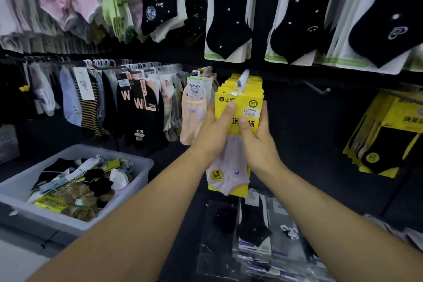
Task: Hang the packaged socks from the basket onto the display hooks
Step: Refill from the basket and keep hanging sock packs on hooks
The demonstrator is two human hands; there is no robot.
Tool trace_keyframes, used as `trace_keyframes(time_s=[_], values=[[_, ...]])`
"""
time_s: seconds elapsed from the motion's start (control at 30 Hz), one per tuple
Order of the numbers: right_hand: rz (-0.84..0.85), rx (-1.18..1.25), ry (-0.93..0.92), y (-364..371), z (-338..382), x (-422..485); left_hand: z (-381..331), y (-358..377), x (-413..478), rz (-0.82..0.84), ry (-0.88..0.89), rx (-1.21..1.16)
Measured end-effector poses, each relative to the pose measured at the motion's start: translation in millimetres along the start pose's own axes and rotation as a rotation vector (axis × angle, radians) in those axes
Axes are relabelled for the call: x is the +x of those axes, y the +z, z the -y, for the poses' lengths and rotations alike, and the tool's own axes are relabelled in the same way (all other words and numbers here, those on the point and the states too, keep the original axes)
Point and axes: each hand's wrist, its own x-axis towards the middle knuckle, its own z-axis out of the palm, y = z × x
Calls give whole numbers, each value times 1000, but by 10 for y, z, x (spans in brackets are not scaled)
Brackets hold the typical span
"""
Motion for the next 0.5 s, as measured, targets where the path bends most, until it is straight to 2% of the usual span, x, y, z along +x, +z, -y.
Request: trace_keyframes(time_s=[0.07, 0.2, 0.5], values=[[-24, 55, 42, 51, -34, 0, 61, 0, 49, -4, 2, -29], [-10, 140, -17, 67, -83, 26, 61, -52, 80, -4, -8, 8], [-15, 78, -106, 6, -56, 303, -34, 34, 257, -69, 53, 59]])
